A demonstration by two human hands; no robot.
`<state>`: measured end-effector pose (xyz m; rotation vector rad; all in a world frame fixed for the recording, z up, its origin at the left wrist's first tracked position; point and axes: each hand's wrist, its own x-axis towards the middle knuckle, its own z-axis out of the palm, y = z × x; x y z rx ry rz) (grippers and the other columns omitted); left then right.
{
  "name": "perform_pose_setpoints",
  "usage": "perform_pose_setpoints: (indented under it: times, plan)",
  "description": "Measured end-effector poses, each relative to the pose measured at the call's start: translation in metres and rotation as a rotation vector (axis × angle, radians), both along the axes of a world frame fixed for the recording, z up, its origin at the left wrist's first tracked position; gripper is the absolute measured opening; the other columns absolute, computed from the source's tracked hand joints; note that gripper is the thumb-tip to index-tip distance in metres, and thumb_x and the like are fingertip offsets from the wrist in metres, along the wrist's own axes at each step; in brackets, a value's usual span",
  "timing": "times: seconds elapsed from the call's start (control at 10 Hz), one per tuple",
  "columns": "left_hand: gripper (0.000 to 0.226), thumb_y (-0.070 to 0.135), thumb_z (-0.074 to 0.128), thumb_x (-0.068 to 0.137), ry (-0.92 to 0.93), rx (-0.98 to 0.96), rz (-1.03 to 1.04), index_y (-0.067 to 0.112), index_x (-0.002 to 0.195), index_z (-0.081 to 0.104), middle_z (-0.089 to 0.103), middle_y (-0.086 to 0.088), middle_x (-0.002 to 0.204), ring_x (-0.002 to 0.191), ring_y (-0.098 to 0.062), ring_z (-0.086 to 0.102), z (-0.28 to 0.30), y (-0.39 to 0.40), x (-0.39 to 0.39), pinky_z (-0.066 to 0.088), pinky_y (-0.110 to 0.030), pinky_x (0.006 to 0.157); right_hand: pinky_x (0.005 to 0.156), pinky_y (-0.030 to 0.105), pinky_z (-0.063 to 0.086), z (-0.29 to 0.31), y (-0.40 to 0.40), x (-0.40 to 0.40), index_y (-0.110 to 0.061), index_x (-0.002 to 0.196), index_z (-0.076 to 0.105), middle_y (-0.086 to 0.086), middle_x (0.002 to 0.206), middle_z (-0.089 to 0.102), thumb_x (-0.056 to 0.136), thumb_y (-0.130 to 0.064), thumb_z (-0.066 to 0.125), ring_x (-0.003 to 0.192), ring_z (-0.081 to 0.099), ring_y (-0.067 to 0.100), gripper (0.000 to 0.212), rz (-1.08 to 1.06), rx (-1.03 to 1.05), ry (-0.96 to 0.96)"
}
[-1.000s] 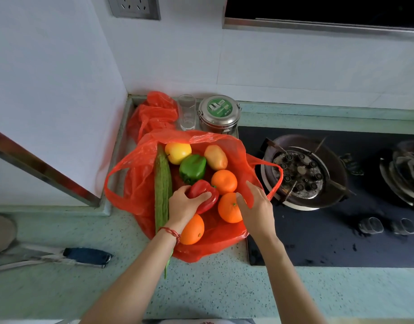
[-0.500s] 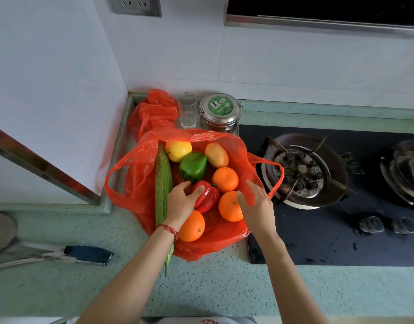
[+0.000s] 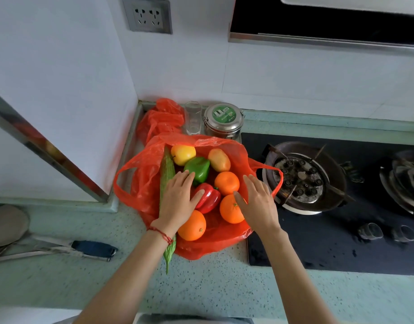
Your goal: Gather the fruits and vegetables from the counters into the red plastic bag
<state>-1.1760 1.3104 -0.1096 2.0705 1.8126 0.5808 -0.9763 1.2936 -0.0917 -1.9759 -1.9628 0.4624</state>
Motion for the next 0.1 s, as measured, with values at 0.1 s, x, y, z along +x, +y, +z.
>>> perform_pose_setpoints:
  times: [0.1]
  plan:
    - [0.061, 0.049, 0.041, 0.088, 0.193, 0.052, -0.03, 0.006, 0.131, 0.046, 0.048, -0.016, 0.138, 0.131, -0.034, 0.039, 0.0033, -0.0025, -0.0043, 0.032, -0.047, 0.106, 0.112, 0.038, 0.02, 0.0044, 0.0005, 0.0044, -0.014, 0.144, 0.027, 0.007, 0.152, 0.027, 0.093, -0.044, 0.042, 0.141, 0.018, 0.024, 0.06, 0.029, -0.019, -0.097]
